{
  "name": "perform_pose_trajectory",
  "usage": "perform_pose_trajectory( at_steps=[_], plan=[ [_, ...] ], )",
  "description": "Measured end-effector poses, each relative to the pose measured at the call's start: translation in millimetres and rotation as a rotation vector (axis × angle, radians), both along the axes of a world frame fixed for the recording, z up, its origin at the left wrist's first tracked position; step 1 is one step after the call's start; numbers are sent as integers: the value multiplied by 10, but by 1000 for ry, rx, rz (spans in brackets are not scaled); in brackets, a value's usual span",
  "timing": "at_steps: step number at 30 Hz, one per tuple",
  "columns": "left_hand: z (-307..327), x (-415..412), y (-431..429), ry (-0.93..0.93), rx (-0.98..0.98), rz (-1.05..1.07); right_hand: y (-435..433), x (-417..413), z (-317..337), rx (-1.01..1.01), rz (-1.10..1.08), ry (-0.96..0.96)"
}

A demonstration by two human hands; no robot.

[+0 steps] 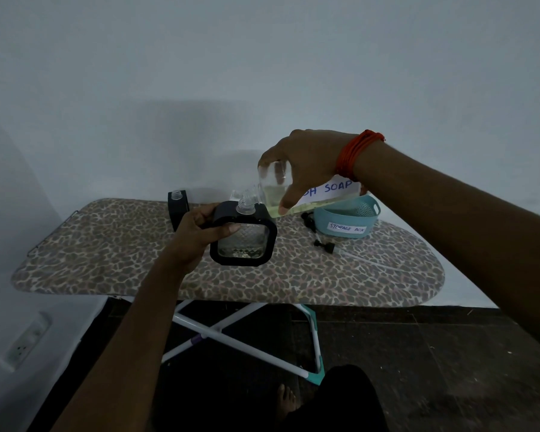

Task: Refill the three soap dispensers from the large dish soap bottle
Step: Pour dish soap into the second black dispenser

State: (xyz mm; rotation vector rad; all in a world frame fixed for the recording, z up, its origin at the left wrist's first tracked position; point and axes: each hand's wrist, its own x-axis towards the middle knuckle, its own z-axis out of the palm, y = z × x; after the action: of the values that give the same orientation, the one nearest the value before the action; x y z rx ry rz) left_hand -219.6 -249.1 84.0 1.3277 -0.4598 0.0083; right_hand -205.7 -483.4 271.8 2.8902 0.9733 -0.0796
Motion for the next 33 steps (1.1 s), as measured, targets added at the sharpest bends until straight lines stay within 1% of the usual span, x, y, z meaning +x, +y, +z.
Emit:
perform_pose_trajectory(
  at_steps=[22, 33],
  plan=[
    [-24, 19, -8, 21, -8, 21, -1, -6, -5, -9, -12, -22],
    [-13, -2, -13, 5, -3, -5, 3, -28, -5, -8, -17, -25]
  ],
)
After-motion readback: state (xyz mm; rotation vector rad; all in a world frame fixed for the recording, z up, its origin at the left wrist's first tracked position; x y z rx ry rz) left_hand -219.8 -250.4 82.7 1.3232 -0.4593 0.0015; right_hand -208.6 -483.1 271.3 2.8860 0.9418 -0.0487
